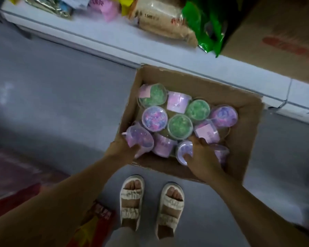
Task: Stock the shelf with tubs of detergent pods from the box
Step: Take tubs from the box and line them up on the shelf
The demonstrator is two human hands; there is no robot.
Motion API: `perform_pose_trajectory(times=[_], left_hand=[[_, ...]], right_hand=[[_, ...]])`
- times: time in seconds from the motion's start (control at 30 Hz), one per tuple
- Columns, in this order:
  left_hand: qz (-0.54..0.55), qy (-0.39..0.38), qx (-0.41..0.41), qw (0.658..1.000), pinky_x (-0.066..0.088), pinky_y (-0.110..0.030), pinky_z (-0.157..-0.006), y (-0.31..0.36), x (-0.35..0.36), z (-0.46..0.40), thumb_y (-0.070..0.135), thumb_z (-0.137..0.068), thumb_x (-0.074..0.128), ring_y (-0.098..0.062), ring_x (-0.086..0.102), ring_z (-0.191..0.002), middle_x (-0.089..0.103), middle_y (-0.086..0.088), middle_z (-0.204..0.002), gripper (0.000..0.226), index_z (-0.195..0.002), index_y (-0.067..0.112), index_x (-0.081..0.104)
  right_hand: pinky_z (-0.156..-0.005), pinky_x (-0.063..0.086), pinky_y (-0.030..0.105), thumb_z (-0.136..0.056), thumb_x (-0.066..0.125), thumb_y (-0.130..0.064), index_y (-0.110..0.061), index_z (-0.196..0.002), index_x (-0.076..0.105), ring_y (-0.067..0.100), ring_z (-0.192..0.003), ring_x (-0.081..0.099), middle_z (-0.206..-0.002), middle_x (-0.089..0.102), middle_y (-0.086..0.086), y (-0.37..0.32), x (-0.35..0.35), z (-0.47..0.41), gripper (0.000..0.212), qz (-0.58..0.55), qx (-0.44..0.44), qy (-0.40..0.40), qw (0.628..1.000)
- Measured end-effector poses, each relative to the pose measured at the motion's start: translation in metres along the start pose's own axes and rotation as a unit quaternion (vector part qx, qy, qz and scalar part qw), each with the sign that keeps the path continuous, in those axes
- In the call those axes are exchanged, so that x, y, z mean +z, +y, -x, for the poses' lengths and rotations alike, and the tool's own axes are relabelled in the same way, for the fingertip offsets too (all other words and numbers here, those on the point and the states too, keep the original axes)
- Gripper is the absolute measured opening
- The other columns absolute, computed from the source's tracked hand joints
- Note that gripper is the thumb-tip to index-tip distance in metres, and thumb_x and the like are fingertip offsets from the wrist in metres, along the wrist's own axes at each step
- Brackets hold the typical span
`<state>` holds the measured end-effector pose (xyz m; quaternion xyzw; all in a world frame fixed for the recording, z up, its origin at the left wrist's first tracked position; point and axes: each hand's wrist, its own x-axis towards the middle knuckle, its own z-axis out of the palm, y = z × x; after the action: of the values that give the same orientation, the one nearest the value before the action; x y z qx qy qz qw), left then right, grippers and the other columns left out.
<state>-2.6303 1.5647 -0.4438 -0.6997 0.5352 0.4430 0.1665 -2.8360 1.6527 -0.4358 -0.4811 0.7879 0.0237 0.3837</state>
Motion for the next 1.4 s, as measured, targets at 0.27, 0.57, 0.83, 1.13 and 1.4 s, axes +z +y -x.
perform_pose_trajectory(times=[0.27, 0.57, 0.83, 1.13, 1.4], left_hand=[[0.062, 0.009, -0.11, 0.992, 0.034, -0.045, -0.107, -0.013, 0.055, -0.074, 0.052, -0.088, 0.053, -0.04, 0.041, -0.128, 0.038, -0.022, -0.143, 0.078, -0.142, 0.005, 0.021], [0.039, -0.01, -0.108, 0.993, 0.033, -0.047, -0.108, -0.026, 0.061, -0.093, 0.051, -0.084, 0.057, -0.038, 0.045, -0.124, 0.043, -0.021, -0.137, 0.079, -0.141, 0.012, 0.019], [0.044, -0.02, -0.105, 0.993, 0.036, -0.046, -0.105, -0.027, 0.059, -0.093, 0.052, -0.086, 0.052, -0.036, 0.045, -0.124, 0.047, -0.019, -0.135, 0.074, -0.14, 0.008, 0.027], [0.13, 0.02, -0.076, 0.988, 0.049, -0.042, -0.091, -0.031, 0.035, -0.068, 0.05, -0.085, 0.056, -0.033, 0.05, -0.115, 0.048, -0.017, -0.129, 0.067, -0.136, 0.012, 0.034], [0.197, 0.008, -0.006, 0.98, 0.052, -0.042, -0.079, 0.002, 0.025, -0.048, 0.075, -0.051, 0.046, -0.03, 0.06, -0.1, 0.06, -0.009, -0.112, 0.092, -0.122, 0.017, 0.05]], right_hand=[[-0.091, 0.044, 0.042, -0.085, 0.061, -0.017, -0.007, -0.134, 0.035, 0.038, -0.117, 0.047, -0.13, 0.045, 0.02, 0.011, 0.083, -0.055, 0.056, -0.051, 0.02, -0.015, 0.998], [-0.09, 0.043, 0.039, -0.083, 0.066, -0.022, -0.012, -0.129, 0.046, 0.033, -0.118, 0.044, -0.126, 0.049, 0.013, 0.012, 0.125, -0.105, 0.051, 0.012, -0.007, 0.0, 1.0], [-0.08, 0.046, 0.04, -0.08, 0.054, 0.005, -0.004, -0.114, 0.05, 0.034, -0.112, 0.047, -0.12, 0.048, 0.016, 0.014, 0.139, -0.12, 0.035, 0.075, -0.023, 0.033, 0.996], [-0.083, 0.044, 0.041, -0.083, 0.052, 0.003, -0.001, -0.112, 0.053, 0.033, -0.114, 0.05, -0.121, 0.052, 0.016, 0.038, 0.105, -0.066, 0.029, 0.02, -0.025, 0.065, 0.997], [-0.071, 0.045, 0.037, -0.072, 0.069, 0.004, 0.002, -0.095, 0.054, 0.038, -0.091, 0.059, -0.101, 0.058, 0.022, 0.057, 0.054, -0.046, 0.028, -0.041, -0.05, 0.152, 0.986]])
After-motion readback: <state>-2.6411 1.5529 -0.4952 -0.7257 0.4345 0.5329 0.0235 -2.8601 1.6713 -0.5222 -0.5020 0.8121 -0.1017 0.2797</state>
